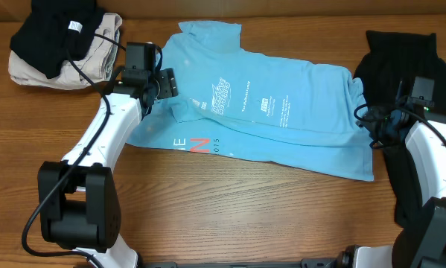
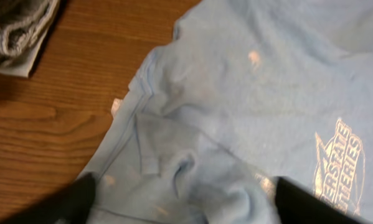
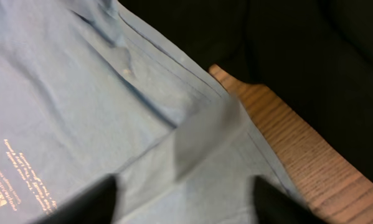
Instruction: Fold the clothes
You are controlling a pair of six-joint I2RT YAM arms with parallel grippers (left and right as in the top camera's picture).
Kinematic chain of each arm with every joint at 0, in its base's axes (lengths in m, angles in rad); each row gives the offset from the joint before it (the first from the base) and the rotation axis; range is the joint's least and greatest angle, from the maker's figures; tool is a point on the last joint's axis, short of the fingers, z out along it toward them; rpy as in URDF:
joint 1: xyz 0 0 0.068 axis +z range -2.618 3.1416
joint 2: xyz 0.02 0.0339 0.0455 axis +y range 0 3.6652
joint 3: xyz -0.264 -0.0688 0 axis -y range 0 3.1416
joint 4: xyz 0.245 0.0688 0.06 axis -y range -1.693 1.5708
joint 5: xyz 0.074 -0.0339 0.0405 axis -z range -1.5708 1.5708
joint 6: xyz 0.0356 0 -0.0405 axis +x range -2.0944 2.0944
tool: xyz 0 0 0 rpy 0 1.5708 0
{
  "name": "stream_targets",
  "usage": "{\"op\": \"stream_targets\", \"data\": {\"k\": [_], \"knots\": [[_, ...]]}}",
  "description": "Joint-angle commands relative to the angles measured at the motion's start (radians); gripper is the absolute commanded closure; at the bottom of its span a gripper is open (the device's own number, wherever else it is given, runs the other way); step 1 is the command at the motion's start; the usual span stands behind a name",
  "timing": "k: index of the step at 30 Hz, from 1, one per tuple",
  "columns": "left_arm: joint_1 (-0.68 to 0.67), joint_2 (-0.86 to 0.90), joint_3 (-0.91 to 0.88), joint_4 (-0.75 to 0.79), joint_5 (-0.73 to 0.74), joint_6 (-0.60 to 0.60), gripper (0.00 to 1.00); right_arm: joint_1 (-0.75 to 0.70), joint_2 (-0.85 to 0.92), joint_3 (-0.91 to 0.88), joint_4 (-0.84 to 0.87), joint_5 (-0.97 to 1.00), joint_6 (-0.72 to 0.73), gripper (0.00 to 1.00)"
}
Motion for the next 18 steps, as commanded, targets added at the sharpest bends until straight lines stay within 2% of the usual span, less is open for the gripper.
{"op": "stream_targets", "data": {"k": [1,4,9,11,14,18], "knots": [[0.005,0.007,0.023,-0.02,-0.026,-0.003,0.0,-0.004,-0.001,0.006,-0.013,-0.004,-0.017,0.08],[0.017,-0.01,0.102,-0.166,-0.007,-0.003,0.0,-0.005,-0.005,0.043,-0.094,-0.004,-0.017,0.05],[0.035,-0.038,0.303,-0.588,0.012,0.01,0.0,-0.002,-0.044,0.111,-0.242,-0.073,-0.064,0.04],[0.034,-0.039,0.329,-0.689,0.011,0.038,0.0,0.003,-0.062,0.111,-0.264,-0.107,-0.066,0.03],[0.038,-0.035,0.29,-0.762,-0.006,0.045,0.0,0.019,-0.069,0.111,-0.287,-0.115,-0.066,0.03],[0.064,-0.034,0.132,-0.689,-0.014,0.042,0.0,0.055,-0.068,0.109,-0.286,-0.114,-0.084,0.03]]}}
